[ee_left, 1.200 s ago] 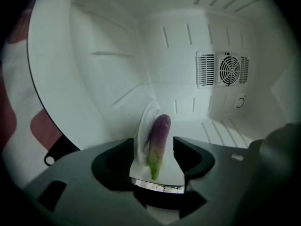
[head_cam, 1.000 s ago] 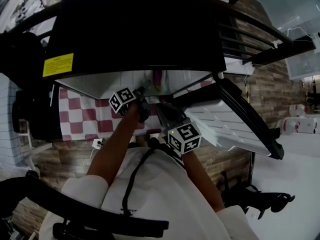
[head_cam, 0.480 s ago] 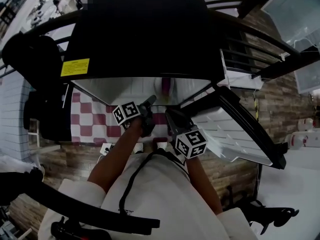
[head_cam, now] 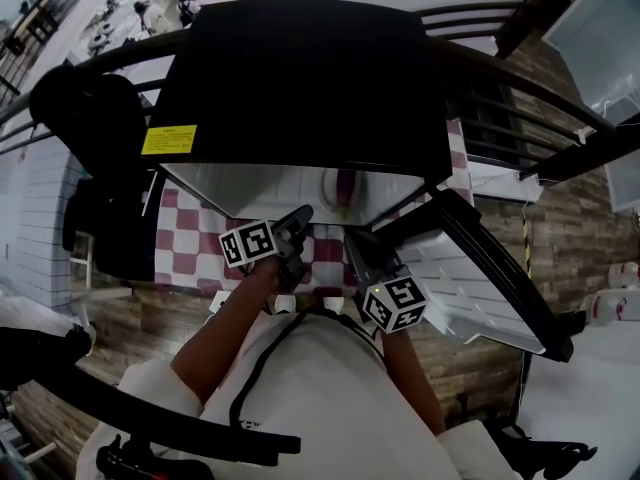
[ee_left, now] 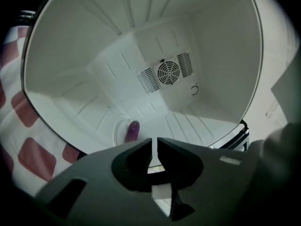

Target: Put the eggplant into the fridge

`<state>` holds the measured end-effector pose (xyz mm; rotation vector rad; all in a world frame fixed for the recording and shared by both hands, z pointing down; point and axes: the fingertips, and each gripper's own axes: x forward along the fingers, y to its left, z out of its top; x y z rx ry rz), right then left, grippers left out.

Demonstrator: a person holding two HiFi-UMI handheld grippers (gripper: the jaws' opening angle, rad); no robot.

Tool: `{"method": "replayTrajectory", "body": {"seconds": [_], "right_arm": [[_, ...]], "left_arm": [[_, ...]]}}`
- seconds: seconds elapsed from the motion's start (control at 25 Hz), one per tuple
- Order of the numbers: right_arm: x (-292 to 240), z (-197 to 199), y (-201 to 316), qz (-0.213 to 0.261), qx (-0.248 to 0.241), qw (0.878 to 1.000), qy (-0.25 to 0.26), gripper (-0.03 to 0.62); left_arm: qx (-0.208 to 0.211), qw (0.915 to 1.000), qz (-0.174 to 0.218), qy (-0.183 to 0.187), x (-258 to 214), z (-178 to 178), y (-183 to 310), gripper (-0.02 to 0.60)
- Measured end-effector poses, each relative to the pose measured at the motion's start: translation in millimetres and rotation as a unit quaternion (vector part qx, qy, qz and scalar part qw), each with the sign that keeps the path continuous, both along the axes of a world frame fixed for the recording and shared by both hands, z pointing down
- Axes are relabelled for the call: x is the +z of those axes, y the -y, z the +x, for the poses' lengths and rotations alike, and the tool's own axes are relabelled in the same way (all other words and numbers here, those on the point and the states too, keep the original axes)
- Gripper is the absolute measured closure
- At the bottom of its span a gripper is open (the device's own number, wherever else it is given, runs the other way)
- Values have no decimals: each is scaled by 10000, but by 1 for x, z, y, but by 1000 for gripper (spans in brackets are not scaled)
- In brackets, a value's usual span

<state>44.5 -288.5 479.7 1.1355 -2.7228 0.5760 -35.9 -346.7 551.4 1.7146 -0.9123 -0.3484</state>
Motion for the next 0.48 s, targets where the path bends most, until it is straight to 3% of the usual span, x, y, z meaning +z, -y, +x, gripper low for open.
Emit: {"method": "replayTrajectory", "body": {"seconds": [0.48], "right_arm": [[-18, 5, -9, 263, -422, 9987, -68, 586]], "left_arm": [[-138, 9948, 738, 687, -49, -32, -38, 575]]}}
